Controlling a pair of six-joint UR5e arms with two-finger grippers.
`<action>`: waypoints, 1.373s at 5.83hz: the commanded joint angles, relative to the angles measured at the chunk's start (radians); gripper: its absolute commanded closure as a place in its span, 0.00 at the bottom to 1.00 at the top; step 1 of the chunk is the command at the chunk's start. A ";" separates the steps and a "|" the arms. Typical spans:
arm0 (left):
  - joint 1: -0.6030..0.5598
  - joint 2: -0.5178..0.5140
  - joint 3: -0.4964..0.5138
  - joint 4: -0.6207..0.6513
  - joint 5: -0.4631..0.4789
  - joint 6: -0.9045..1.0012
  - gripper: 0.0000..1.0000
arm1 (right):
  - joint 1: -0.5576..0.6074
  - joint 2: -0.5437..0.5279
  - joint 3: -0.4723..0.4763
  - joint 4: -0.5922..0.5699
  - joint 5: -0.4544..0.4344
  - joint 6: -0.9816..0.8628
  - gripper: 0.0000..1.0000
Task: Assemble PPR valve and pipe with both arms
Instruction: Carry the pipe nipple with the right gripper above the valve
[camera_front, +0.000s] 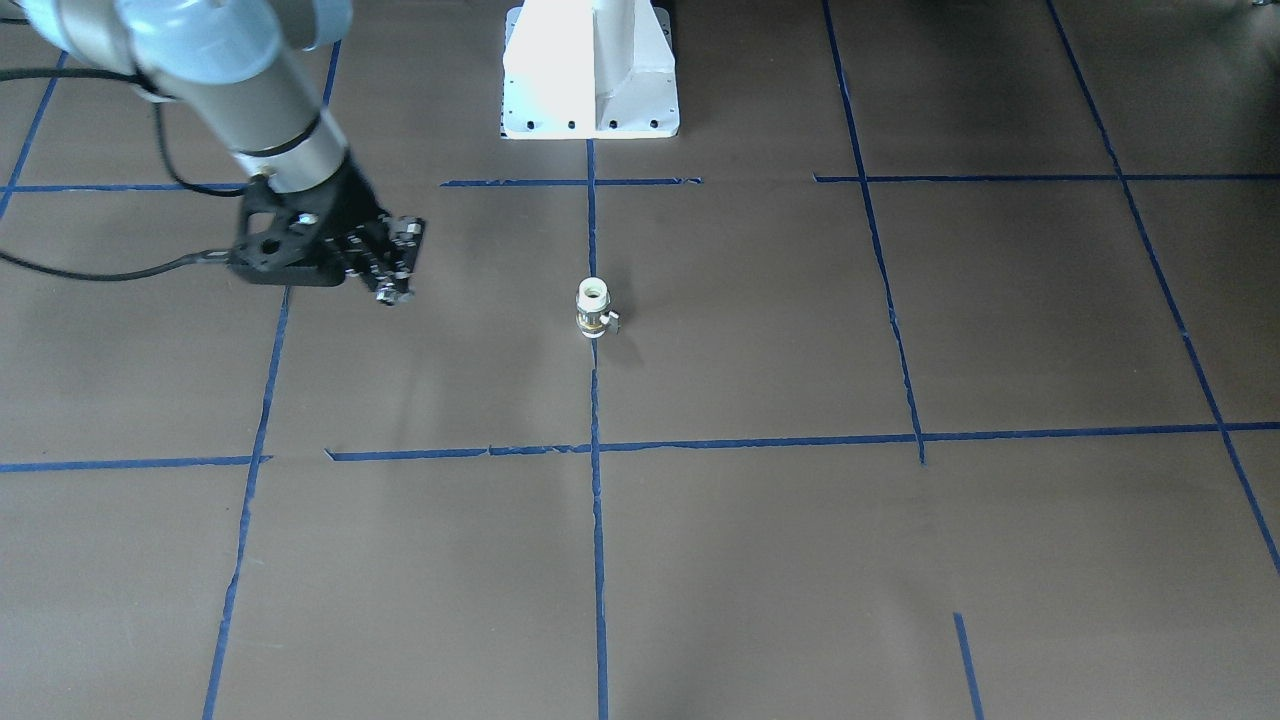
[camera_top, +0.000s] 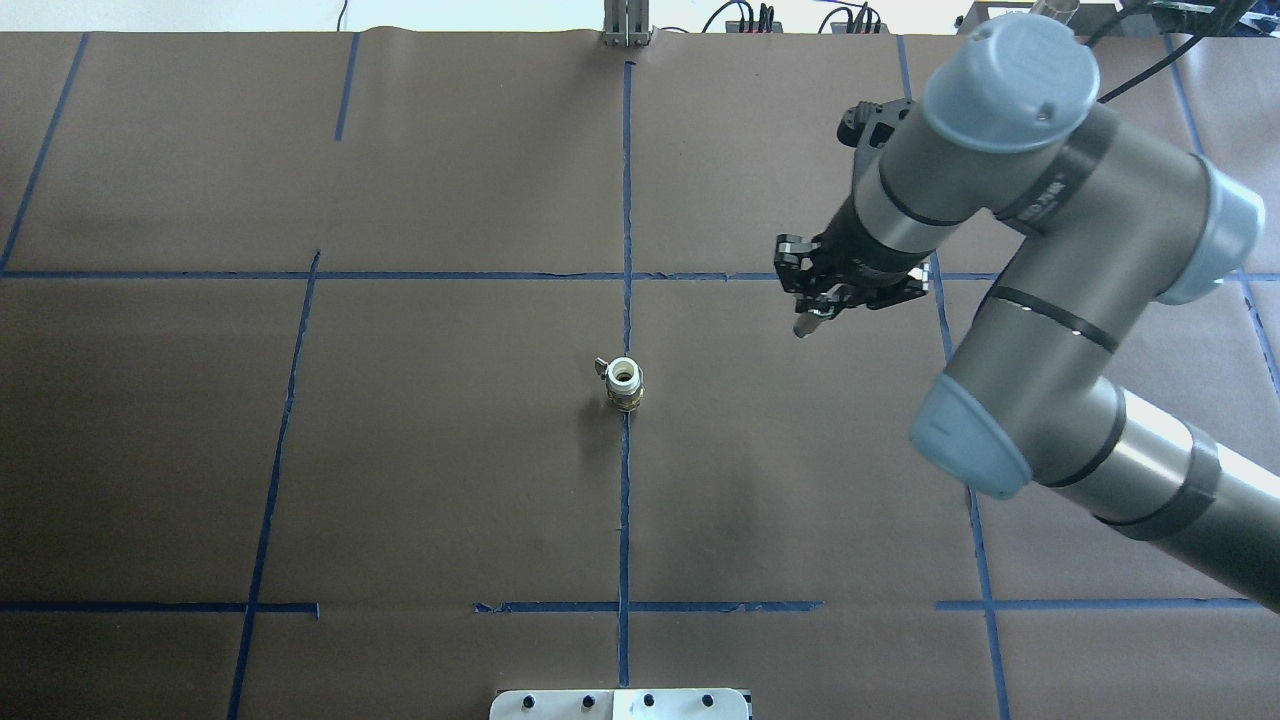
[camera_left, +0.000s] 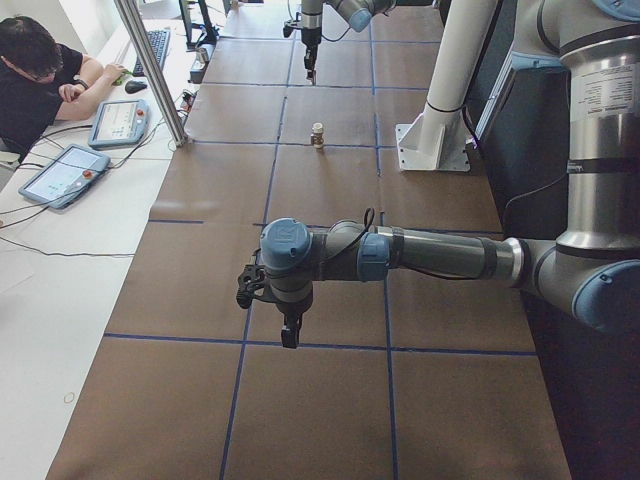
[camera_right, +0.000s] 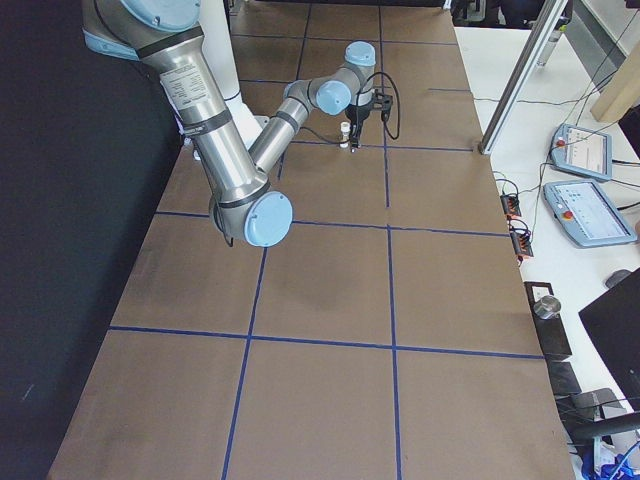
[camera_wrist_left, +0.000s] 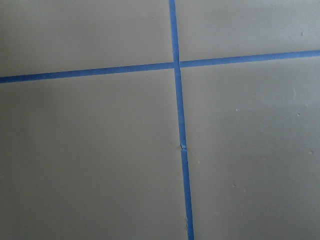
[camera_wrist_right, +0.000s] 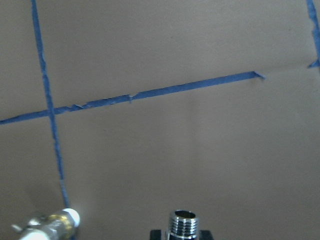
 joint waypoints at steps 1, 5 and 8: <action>0.000 -0.002 -0.001 0.000 -0.001 0.001 0.00 | -0.108 0.145 -0.042 -0.057 -0.130 0.309 1.00; 0.000 -0.003 -0.001 0.000 -0.001 0.001 0.00 | -0.194 0.317 -0.271 -0.061 -0.290 0.502 1.00; 0.002 -0.009 0.000 0.000 -0.001 -0.002 0.00 | -0.231 0.309 -0.268 -0.096 -0.295 0.503 1.00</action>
